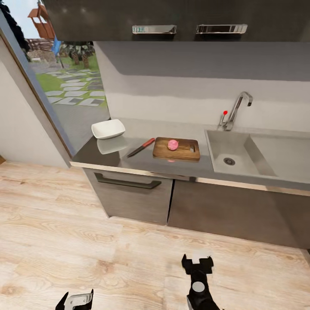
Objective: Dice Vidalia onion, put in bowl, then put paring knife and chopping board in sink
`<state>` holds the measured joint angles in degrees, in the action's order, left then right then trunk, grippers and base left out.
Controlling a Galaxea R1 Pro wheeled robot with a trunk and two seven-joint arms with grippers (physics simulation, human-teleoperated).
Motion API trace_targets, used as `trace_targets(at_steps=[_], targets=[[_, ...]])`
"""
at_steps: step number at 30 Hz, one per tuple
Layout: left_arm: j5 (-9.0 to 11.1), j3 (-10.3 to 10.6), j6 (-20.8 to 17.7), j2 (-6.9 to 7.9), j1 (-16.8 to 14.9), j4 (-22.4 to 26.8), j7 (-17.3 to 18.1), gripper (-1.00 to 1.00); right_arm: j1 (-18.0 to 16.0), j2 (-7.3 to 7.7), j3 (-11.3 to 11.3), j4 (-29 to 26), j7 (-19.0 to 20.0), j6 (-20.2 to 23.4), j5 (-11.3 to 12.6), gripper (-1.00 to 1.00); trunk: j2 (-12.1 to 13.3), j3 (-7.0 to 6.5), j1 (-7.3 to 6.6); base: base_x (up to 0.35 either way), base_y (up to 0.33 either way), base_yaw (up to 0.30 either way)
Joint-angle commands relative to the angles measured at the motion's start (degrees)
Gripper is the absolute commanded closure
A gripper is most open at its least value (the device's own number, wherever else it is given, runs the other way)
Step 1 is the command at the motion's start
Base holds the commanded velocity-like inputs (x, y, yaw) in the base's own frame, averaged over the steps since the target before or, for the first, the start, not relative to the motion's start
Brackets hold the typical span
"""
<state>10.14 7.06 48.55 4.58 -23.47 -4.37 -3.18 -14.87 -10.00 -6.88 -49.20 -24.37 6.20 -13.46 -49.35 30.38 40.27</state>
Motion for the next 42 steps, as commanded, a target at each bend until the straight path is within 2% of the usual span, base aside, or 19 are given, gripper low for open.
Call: trace_targets(at_steps=[1,3,7,8,11,12,17,21,24,34,35,42], targets=[[0.15,0.5,0.28,-0.02,-0.09,-0.2,-0.33,-1.0,-0.19,0.0,-0.59,-1.3,-0.31,1.9,-0.86,-1.0,-0.04,0.06,0.01,0.0,0.0,0.0],[0.15,0.5,0.25,-0.01,-0.09,-0.2,-0.33,-1.0,-1.16,0.0,-2.72,-5.7,-0.36,7.25,-1.54,-1.0,-0.04,0.06,0.01,0.0,0.0,0.0],[0.15,0.5,0.23,-0.01,-0.09,-0.2,-0.34,-1.0,-3.03,0.0,-4.69,-11.86,-0.38,14.35,-1.83,-1.0,-0.04,0.06,0.01,0.0,0.0,0.0],[0.15,0.5,0.23,-0.01,-0.09,-0.2,-0.34,-1.0,-4.15,0.0,-5.18,-15.67,-0.4,17.83,-1.88,-1.0,-0.04,0.06,0.01,0.0,0.0,0.0],[0.15,0.5,0.23,-0.01,-0.09,-0.2,-0.34,-1.0,-5.2,0.0,-5.62,-20.49,-0.41,21.67,-1.91,-1.0,-0.04,0.06,0.01,0.0,0.0,0.0],[0.15,0.5,0.21,-0.01,-0.09,-0.2,-0.34,-1.0,-5.7,0.0,-5.78,-25.37,-0.41,25.34,-1.92,-1.0,-0.04,0.06,0.01,0.0,0.0,0.0],[0.15,0.5,0.22,-0.01,-0.09,-0.2,-0.34,-1.0,-7.04,0.0,-5.86,-33.33,-0.52,31.41,-2.0,-1.0,-0.04,0.06,0.01,0.0,0.0,0.0],[0.15,0.5,0.22,-0.01,-0.09,-0.2,-0.34,-1.0,-8.92,0.0,-5.86,-36.09,-0.57,34.98,-2.0,-1.0,-0.04,0.06,0.01,0.0,0.0,0.0],[0.15,0.5,0.21,-0.01,-0.09,-0.2,-0.34,-1.0,-11.84,0.0,-5.87,-38.11,-0.56,38.86,-2.01,-1.0,-0.04,0.06,0.01,0.0,0.0,0.0],[0.15,0.5,-0.78,-0.06,-0.09,-0.2,-0.34,-1.0,-16.29,0.0,-5.87,-38.93,-0.68,40.59,-2.14,-1.0,-0.04,0.06,0.01,0.0,0.0,0.0],[0.15,0.5,-1.27,-0.05,-0.09,-0.2,-0.34,-1.0,-18.7,0.0,-5.87,-39.43,-0.68,43.83,-2.17,-1.0,-0.04,0.06,0.01,0.0,0.0,0.0],[0.15,0.5,-1.43,-0.01,-0.09,-0.2,-0.34,-1.0,-26.33,0.0,-5.87,-39.61,-0.67,48.68,-2.18,-1.0,-0.04,0.06,0.01,0.0,0.0,0.0]])
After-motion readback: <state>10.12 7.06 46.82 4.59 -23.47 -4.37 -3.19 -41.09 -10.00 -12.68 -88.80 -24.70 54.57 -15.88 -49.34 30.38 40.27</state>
